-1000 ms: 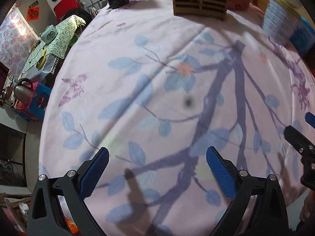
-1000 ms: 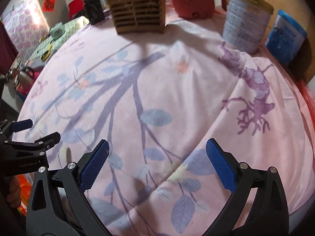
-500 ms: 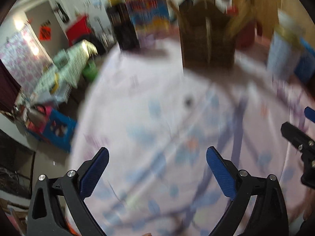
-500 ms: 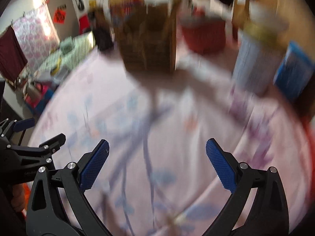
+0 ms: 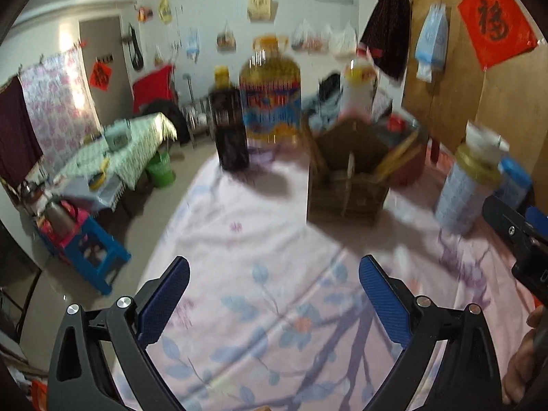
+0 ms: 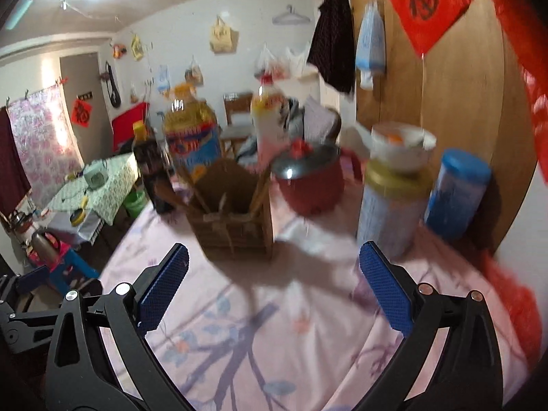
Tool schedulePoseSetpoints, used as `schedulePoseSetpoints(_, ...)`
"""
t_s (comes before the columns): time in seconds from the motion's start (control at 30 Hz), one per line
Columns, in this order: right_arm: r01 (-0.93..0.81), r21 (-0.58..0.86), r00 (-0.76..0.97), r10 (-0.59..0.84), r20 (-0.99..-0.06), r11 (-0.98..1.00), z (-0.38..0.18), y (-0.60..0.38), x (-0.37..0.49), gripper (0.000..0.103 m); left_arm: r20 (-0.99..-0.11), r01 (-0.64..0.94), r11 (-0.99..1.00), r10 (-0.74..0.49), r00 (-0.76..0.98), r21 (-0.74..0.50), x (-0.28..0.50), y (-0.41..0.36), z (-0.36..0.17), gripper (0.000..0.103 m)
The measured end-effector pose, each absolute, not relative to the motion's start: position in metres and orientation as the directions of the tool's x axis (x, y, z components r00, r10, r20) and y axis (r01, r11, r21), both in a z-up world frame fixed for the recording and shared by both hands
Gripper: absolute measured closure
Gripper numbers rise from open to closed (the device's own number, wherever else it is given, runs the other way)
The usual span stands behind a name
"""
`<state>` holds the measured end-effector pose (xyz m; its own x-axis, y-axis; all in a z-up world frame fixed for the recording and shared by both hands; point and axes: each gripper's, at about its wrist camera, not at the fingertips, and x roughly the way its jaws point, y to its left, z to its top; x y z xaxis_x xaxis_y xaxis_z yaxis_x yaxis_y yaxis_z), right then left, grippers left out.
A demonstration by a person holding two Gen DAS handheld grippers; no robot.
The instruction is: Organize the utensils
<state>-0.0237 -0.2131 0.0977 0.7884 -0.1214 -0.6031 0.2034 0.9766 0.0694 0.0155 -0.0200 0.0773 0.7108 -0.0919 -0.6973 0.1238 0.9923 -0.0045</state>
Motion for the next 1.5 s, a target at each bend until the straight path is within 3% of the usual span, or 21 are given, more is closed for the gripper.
schedulePoseSetpoints(0.13, 0.171, 0.022, 0.774, -0.12, -0.622, 0.985, 0.084, -0.202, -0.027, 0.006, -0.733, 0.111, 0.994, -0.088, 0.674, -0.017, 0.015, -0.017, 0.057, 0.006)
schedulePoseSetpoints(0.83, 0.155, 0.007, 0.786, -0.119, -0.607, 0.988, 0.089, -0.192, -0.029, 0.006, -0.645, 0.123, 0.992, -0.089, 0.759, 0.007, 0.012, -0.016, 0.079, 0.006)
schedulePoseSetpoints(1.5, 0.154, 0.014, 0.788, -0.114, -0.605, 0.988, 0.092, -0.192, -0.026, 0.006, -0.658, 0.109, 0.994, -0.075, 0.75, 0.01, 0.018, -0.013, 0.077, 0.006)
